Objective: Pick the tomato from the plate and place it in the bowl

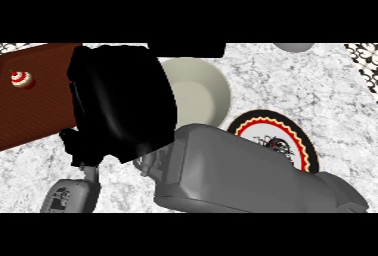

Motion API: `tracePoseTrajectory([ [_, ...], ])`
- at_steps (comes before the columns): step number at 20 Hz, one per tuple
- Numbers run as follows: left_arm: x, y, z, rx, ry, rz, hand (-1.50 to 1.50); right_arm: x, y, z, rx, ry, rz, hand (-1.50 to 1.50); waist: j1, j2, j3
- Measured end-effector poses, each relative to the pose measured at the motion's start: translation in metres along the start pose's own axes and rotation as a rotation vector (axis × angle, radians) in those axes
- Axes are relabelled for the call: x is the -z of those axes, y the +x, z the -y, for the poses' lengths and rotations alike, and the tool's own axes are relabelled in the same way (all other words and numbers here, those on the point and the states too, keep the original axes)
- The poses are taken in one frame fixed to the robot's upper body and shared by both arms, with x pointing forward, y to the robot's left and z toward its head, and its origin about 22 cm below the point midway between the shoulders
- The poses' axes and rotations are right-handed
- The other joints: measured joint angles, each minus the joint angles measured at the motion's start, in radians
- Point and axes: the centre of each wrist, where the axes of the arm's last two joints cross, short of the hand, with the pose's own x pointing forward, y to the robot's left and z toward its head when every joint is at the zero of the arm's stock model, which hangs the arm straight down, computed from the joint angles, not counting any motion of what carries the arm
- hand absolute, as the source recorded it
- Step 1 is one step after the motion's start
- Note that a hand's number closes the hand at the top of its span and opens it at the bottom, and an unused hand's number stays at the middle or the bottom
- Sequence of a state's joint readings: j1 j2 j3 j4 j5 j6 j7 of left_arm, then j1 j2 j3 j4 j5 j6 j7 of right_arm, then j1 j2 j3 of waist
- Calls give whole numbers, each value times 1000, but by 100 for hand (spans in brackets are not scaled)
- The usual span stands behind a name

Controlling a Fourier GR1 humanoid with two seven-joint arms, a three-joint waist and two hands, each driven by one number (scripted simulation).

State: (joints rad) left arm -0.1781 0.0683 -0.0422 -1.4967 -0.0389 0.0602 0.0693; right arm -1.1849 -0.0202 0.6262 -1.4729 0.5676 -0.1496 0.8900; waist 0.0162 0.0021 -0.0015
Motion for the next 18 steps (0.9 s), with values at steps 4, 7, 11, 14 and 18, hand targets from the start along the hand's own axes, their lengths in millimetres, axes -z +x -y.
tracePoseTrajectory([
  [4, -5, 2, 1, -2, -4, 2, 0, 23, -29, -12, -52, -10, -43, 150, -1, 0, 1],
  [7, -5, -2, 3, -3, -2, 1, 0, 32, -54, -23, -80, -13, -65, 150, -3, 1, 1],
  [11, -3, 3, 2, -3, 2, 2, 0, 39, -85, -40, -121, -2, -93, 150, -4, 1, 1],
  [14, -4, 7, 0, 2, -4, 7, 0, 43, -119, -51, -134, 7, -119, 150, -1, 2, 1],
  [18, -7, 1, 0, 1, -6, 0, 0, 48, -155, -58, -80, 86, -180, -150, 2, 4, 1],
])
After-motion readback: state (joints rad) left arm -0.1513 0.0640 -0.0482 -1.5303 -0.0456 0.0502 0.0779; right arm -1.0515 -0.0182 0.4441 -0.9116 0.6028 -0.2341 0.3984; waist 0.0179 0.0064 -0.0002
